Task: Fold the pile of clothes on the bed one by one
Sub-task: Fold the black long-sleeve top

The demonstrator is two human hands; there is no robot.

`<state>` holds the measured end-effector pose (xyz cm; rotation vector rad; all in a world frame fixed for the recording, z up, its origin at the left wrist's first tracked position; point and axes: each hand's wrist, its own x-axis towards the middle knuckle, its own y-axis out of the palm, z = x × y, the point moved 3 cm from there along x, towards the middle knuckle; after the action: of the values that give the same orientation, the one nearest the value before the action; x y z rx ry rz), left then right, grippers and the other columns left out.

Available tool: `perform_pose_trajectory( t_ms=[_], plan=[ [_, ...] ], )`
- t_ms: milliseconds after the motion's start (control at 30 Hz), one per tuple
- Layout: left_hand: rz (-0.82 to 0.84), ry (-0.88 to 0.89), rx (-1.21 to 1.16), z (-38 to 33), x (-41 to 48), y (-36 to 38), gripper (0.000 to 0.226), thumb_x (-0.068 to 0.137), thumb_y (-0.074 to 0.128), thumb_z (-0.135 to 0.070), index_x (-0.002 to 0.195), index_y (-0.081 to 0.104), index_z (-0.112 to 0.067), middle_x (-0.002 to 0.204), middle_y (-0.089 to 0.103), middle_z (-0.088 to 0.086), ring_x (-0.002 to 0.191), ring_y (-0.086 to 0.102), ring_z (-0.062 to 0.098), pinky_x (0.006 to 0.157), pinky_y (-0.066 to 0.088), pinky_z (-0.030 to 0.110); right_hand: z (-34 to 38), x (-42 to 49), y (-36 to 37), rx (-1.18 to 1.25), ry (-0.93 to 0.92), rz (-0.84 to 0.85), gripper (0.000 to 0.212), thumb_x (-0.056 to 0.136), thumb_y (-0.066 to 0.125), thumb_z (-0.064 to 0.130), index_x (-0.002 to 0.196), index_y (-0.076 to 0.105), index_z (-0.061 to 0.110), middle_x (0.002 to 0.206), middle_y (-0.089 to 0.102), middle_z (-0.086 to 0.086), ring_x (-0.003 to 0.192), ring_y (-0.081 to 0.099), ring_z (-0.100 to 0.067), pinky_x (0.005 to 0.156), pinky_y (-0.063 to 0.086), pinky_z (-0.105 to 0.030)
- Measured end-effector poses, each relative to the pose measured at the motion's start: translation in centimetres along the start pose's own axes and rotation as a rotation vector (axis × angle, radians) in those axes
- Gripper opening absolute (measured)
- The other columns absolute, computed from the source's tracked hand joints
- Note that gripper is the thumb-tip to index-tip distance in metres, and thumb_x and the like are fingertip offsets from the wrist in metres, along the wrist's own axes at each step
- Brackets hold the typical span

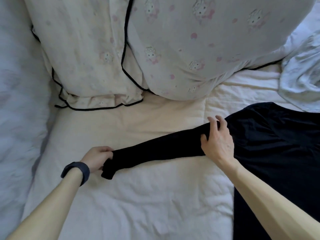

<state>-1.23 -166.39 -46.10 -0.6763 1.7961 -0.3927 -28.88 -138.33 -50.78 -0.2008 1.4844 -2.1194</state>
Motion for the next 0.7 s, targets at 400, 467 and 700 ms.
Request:
perform_pose_trajectory(
  t_ms=[400, 467, 700],
  plan=[
    [0.099, 0.110, 0.226, 3.7, 1.1, 0.4, 0.018, 0.089, 0.056, -0.010, 0.093, 0.062, -0.025, 0.090, 0.066, -0.004, 0.085, 0.062, 0.020, 0.065, 0.042, 0.028, 9.3, -8.1, 4.5, -0.118, -0.048, 0.100, 0.025, 0.095, 0.060, 0.035, 0.111, 0.068, 0.019, 0.118, 0.062, -0.002, 0.105, 0.054, -0.030, 0.080, 0.043, -0.040],
    [0.103, 0.170, 0.152, 4.2, 0.4, 1.0, 0.013, 0.089, 0.059, -0.013, 0.093, 0.061, -0.025, 0.089, 0.065, -0.007, 0.081, 0.059, 0.012, 0.061, 0.041, 0.025, 11.9, -6.9, 3.8, -0.055, -0.077, 0.051, 0.022, 0.100, 0.054, 0.034, 0.112, 0.066, 0.021, 0.117, 0.061, 0.001, 0.101, 0.053, -0.026, 0.075, 0.040, -0.036],
    [-0.124, 0.074, 0.042, 8.3, -1.9, 2.0, 0.027, 0.090, 0.065, -0.042, 0.107, 0.054, -0.024, 0.097, 0.061, -0.005, 0.083, 0.057, 0.020, 0.068, 0.044, 0.029, 15.2, -3.3, 5.8, -0.214, -0.197, 0.493, 0.031, 0.102, 0.054, 0.035, 0.128, 0.052, 0.019, 0.126, 0.054, -0.004, 0.103, 0.062, -0.032, 0.072, 0.045, -0.035]
  ],
)
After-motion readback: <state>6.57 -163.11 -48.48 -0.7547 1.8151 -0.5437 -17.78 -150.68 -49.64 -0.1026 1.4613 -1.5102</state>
